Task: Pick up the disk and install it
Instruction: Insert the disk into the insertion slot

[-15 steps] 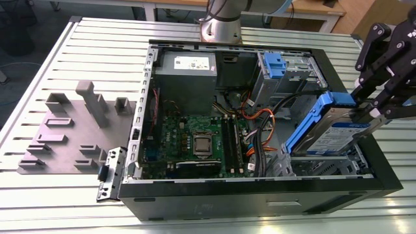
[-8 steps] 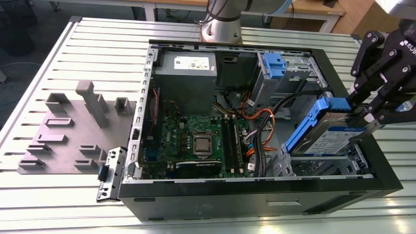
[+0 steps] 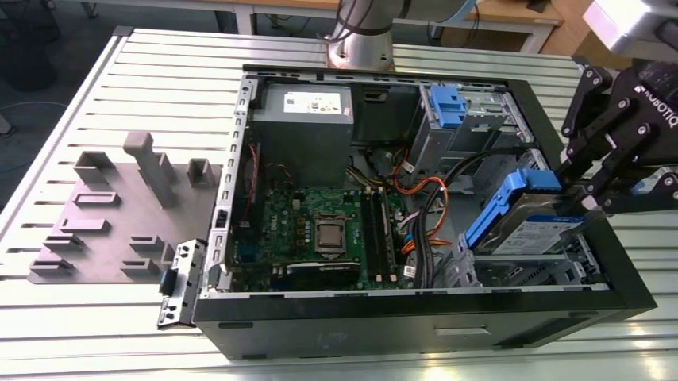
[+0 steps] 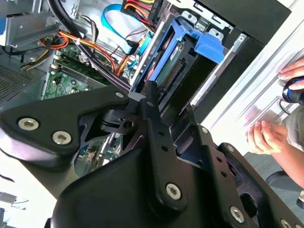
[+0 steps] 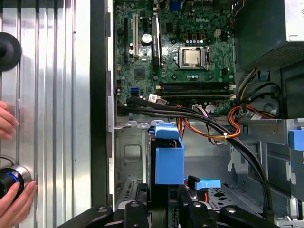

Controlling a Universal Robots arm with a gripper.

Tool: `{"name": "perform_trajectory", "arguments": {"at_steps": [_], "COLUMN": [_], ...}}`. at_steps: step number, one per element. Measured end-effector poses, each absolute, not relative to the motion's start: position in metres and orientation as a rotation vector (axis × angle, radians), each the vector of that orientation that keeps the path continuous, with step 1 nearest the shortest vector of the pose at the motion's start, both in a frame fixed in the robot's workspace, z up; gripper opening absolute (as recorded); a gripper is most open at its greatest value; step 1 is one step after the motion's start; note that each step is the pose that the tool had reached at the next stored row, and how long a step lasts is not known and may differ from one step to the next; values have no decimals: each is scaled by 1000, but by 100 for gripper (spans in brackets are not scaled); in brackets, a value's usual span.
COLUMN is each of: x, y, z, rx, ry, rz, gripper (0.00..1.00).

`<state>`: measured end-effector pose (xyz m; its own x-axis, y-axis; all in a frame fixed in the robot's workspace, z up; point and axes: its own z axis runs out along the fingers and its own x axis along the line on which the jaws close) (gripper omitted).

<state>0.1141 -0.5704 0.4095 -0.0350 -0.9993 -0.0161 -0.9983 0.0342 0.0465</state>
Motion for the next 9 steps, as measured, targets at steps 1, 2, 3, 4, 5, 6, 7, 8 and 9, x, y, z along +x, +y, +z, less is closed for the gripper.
{"name": "perform_trajectory", "arguments": {"at_steps": [1, 2, 3, 4, 5, 6, 7, 8, 9], "x": [114, 114, 114, 114, 114, 114, 114, 114, 114], "y": [-570, -570, -570, -570, -570, -570, -570, -570, -570], "z": [408, 406, 404, 402, 400, 399, 395, 393, 389], "rx": [2168, 2167, 2167, 2167, 2167, 2167, 2167, 2167, 2167], "ry": [-2244, -2244, -2244, -2243, -2243, -2243, -2243, -2243, -2243], "rz": [-69, -69, -69, -69, -69, -69, -69, -69, -69], "gripper": [35, 35, 35, 35, 35, 35, 35, 35, 35]}}
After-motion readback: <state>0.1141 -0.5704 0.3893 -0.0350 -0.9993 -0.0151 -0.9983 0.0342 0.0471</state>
